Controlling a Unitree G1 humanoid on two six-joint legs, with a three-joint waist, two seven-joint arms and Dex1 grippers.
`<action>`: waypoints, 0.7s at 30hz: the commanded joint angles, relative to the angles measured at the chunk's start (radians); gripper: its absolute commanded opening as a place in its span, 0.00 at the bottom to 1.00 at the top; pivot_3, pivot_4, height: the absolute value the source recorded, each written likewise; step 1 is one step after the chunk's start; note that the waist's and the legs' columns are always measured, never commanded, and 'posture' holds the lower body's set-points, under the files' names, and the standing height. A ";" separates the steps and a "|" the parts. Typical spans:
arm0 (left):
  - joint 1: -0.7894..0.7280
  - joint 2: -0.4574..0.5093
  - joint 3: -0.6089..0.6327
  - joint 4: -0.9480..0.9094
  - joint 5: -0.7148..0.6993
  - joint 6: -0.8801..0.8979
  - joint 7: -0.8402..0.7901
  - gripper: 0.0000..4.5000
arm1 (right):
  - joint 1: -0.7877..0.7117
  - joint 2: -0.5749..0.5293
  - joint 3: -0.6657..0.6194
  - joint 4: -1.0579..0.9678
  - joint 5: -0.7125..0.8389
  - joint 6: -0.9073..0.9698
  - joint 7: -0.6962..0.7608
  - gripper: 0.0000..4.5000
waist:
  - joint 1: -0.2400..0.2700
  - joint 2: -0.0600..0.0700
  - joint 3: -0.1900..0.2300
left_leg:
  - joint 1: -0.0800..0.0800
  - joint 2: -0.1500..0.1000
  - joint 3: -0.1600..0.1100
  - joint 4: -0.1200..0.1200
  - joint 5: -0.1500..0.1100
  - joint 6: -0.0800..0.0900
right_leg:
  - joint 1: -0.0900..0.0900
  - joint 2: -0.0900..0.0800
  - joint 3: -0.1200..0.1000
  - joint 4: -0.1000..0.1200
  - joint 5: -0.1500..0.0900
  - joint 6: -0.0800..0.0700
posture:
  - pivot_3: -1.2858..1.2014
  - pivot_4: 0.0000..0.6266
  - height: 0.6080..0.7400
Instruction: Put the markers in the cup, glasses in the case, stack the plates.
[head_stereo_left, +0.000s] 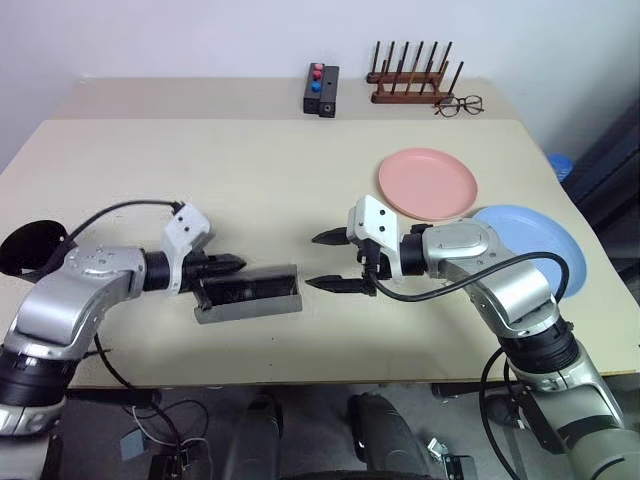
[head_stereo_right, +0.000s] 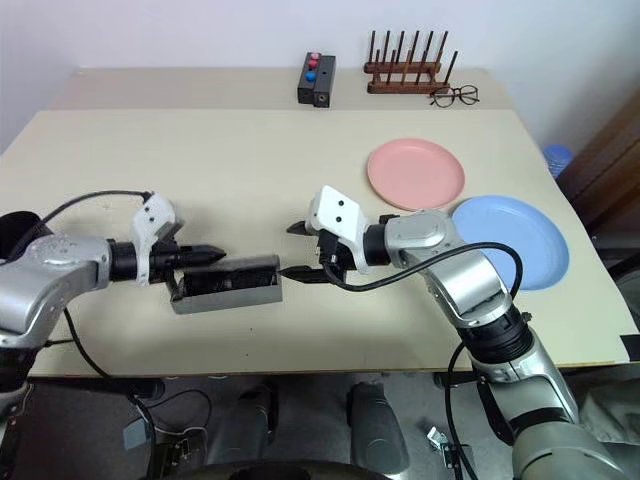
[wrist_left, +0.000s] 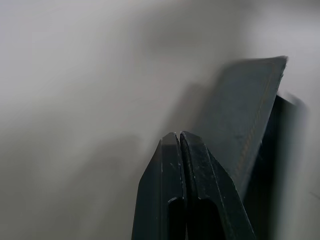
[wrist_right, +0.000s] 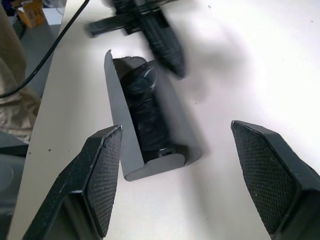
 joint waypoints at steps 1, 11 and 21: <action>0.060 0.018 0.045 -0.096 -0.021 -0.017 -0.020 0.01 | -0.010 -0.002 -0.015 -0.035 0.012 -0.007 -0.009 0.79 | 0.001 0.000 0.000 | 0.000 0.000 0.000 0.000 0.000 0.000 | 0.000 0.000 0.000 0.000 0.000 0.000 | 0.52 0.24 1.00; 0.209 -0.003 0.075 -0.181 0.075 -0.118 0.067 0.01 | -0.028 0.010 0.003 -0.013 0.013 -0.024 0.003 0.79 | 0.001 0.000 0.000 | 0.000 0.000 0.000 0.000 0.000 0.000 | 0.000 0.000 0.000 0.000 0.000 -0.001 | 0.52 0.24 1.00; 0.202 -0.087 0.213 -0.231 -0.082 -0.084 0.076 0.01 | -0.019 0.001 0.005 -0.006 0.013 -0.025 0.007 0.79 | 0.001 0.000 0.000 | 0.000 0.000 0.000 0.001 0.000 0.000 | 0.000 0.000 0.000 0.000 0.000 -0.001 | 0.52 0.24 1.00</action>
